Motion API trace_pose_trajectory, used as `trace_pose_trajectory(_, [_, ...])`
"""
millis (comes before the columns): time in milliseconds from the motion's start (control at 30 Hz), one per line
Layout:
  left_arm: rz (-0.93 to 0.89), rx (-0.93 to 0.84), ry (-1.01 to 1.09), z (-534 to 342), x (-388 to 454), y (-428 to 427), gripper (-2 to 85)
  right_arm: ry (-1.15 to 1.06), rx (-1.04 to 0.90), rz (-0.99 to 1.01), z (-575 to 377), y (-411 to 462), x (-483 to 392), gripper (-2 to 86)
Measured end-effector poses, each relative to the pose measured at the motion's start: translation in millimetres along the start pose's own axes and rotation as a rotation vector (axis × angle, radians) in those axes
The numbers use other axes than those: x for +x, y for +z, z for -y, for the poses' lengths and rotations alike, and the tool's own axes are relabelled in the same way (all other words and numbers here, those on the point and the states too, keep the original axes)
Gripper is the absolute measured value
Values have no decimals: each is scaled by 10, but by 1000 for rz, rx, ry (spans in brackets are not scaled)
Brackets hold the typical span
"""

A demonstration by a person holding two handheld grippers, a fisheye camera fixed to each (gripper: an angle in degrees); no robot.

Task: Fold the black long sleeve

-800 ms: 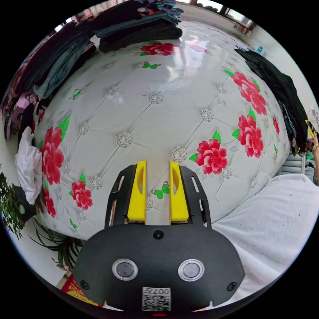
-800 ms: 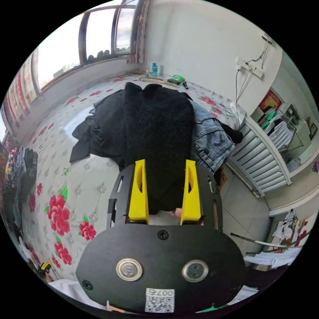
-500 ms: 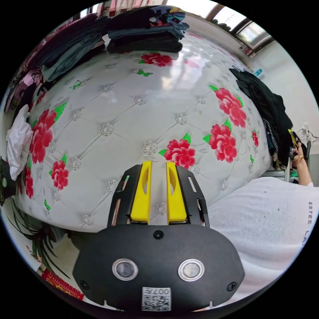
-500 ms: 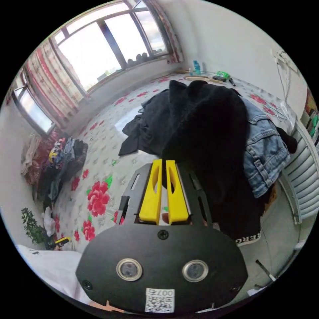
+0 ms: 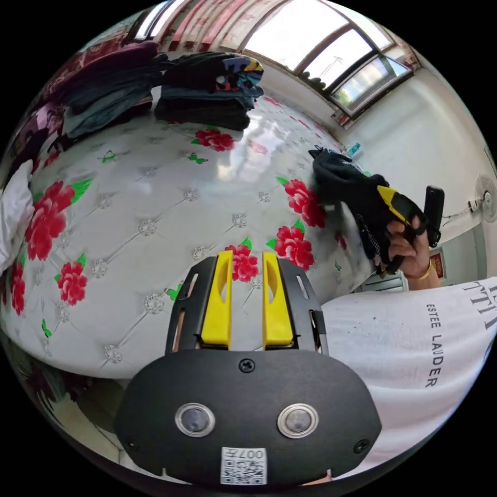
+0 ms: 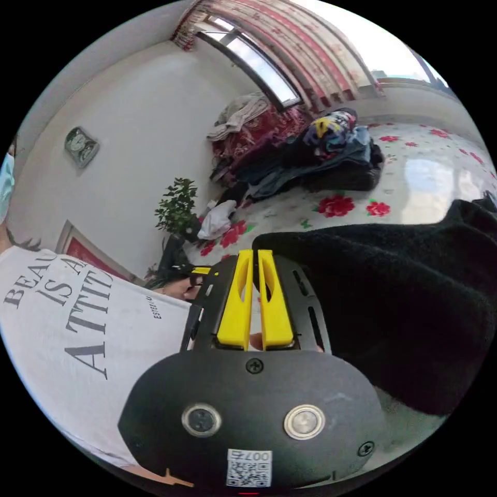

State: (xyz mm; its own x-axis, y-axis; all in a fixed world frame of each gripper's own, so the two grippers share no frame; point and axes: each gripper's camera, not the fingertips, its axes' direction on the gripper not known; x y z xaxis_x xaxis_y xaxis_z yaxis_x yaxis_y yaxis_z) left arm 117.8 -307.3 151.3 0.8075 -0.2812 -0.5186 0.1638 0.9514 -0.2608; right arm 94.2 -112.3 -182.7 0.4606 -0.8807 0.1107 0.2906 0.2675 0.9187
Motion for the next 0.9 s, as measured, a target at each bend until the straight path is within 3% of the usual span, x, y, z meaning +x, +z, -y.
trace_pose_trajectory(67, [-22, 20, -94, -184, -293, -134, 92, -72, -107, 199, 177, 739, -396, 15])
trace_pose_trajectory(133, [-31, 47, -175, -345, -538, -267, 88, -158, -216, 247, 275, 1184, -693, 26])
trace_pose_trajectory(200, [0, 64, -253, -531, -771, -411, 71, -252, -265, 197, 299, 1434, -937, 38])
trace_pose_trajectory(267, [95, 61, -325, -810, -1030, -574, 66, -323, -326, 19, 236, 1660, -1069, 55])
trace_pose_trajectory(433, [-6, 85, -428, -1295, -1453, -842, 94, -313, -472, -170, 63, 2095, -1047, 84])
trace_pose_trajectory(633, [-277, -144, -138, -1277, -1313, -674, 129, -466, -694, -201, -129, 2898, -1421, 102])
trace_pose_trajectory(700, [-244, -211, -93, -1221, -1248, -543, 120, -482, -809, -223, -239, 3233, -1458, 97])
trace_pose_trajectory(767, [-173, -252, -80, -1063, -1214, -416, 56, -443, -900, -317, -287, 3539, -1373, 68])
trace_pose_trajectory(900, [-55, -191, 23, -637, -1168, -626, 6, -352, -753, -298, 181, 3241, -1413, 29])
